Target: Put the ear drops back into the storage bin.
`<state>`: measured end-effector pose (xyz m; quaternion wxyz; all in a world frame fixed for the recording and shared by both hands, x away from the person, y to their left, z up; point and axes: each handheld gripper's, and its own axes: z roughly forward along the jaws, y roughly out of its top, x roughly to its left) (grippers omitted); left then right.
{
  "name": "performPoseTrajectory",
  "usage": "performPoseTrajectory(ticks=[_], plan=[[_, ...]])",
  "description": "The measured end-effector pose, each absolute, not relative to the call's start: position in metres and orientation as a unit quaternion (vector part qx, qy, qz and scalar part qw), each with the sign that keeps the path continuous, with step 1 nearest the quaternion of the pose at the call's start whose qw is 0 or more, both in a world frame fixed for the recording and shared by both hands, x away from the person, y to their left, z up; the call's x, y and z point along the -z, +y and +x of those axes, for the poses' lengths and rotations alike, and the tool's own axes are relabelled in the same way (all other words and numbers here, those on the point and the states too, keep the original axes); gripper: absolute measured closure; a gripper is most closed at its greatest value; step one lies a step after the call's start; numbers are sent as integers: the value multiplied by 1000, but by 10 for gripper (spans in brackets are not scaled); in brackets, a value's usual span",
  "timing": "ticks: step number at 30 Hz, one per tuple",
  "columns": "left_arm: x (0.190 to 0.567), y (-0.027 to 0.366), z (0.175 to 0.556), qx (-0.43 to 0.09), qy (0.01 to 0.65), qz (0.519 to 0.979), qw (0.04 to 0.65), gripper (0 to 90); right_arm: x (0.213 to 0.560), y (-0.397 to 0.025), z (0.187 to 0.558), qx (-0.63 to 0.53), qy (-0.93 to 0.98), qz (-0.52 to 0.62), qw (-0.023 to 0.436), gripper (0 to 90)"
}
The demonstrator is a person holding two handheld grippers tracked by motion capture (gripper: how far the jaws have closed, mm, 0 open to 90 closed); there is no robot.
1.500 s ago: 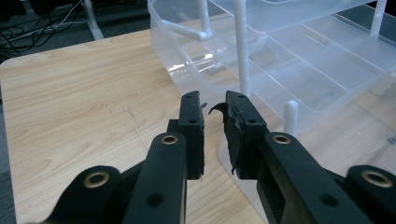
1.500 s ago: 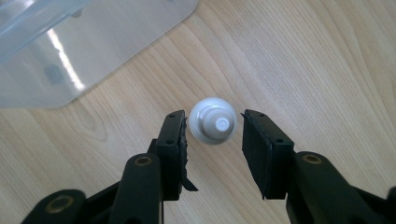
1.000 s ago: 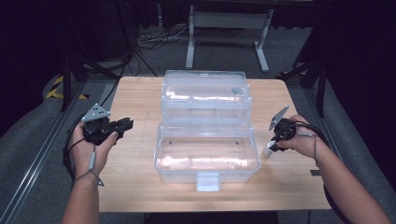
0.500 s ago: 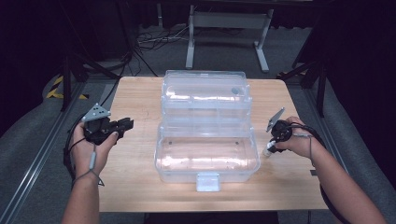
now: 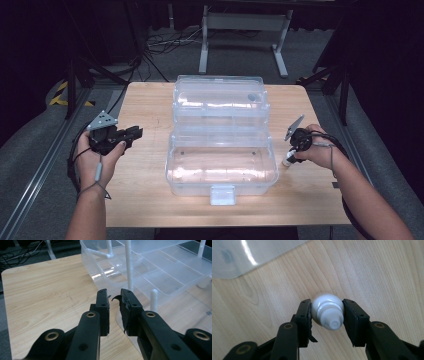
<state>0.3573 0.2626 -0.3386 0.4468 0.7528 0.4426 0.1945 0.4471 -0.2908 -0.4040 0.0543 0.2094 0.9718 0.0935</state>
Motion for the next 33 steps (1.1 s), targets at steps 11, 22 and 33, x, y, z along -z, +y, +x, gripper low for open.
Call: performPoseTrajectory(ticks=[11,22,33], plan=[[338,262,357,-193,442,753,448,775,376,-284,440,-90,976,190,61,599],[338,262,357,-191,442,753,449,773,344,-273,432,-85,980,163,77,600],[339,262,358,-188,442,754,448,772,324,-266,424,-86,982,148,85,600]])
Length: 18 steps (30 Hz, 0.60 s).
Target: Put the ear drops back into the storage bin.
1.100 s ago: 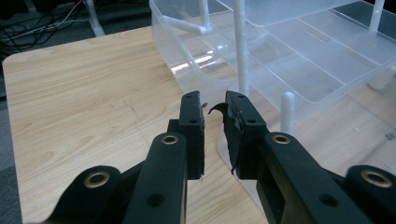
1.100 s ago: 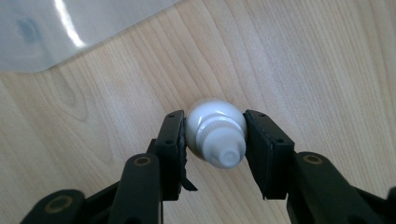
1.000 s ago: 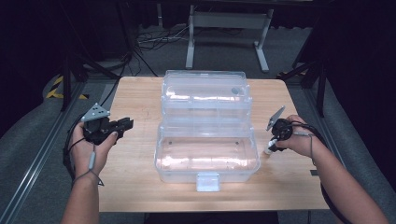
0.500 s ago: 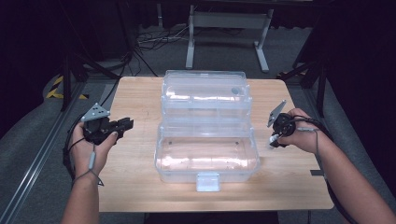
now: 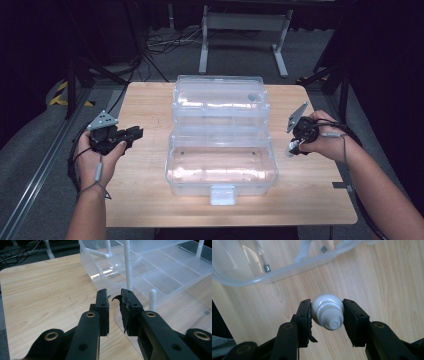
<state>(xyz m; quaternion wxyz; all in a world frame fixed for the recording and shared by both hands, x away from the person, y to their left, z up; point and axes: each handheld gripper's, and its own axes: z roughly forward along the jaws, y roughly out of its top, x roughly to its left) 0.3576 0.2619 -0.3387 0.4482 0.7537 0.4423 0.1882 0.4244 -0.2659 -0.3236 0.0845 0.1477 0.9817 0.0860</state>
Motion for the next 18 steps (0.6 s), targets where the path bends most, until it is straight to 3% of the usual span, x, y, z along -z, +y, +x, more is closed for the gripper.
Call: performPoseTrajectory(ticks=[18], plan=[[338,262,357,-189,442,753,449,772,297,-243,407,-93,986,112,81,600]])
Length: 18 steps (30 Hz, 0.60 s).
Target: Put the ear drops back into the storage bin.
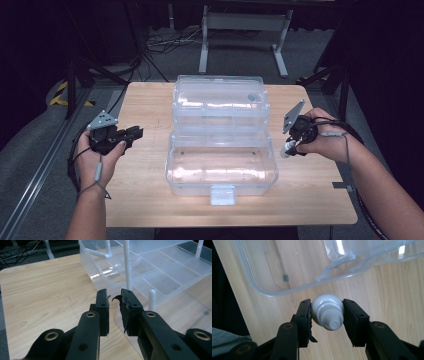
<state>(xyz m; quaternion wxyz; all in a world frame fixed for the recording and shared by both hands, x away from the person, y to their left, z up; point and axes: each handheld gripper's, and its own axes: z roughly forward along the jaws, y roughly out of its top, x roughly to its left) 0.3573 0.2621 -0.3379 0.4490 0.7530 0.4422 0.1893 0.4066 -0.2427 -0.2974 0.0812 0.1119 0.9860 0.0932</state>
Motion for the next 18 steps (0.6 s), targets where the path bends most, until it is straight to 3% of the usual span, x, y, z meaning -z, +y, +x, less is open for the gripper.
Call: performPoseTrajectory(ticks=[18], plan=[[338,261,357,-188,441,754,449,772,291,-215,392,-102,988,91,72,600]])
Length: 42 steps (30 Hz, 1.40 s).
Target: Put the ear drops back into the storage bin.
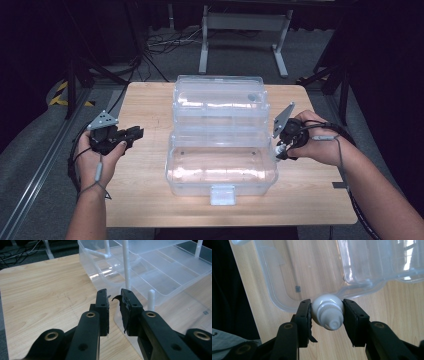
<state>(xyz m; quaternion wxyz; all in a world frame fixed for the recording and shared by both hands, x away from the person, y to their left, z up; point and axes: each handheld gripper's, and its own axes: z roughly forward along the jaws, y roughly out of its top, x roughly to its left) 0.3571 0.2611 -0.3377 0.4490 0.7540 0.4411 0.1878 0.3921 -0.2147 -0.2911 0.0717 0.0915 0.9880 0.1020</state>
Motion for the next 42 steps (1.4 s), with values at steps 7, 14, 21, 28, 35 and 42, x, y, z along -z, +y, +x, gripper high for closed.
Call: performPoseTrajectory(ticks=[7,14,21,28,35,42], plan=[[338,261,357,-188,441,754,450,772,294,-203,389,-106,989,81,63,599],[337,262,357,-188,440,754,450,772,306,-196,391,-103,990,76,53,600],[337,261,357,-188,440,754,449,772,316,-190,390,-98,992,66,45,600],[337,261,357,-189,440,754,450,773,330,-185,388,-87,994,61,39,600],[337,261,357,-188,440,754,450,773,344,-181,387,-78,995,60,30,599],[337,261,357,-188,440,754,450,772,354,-179,389,-69,996,57,30,599]])
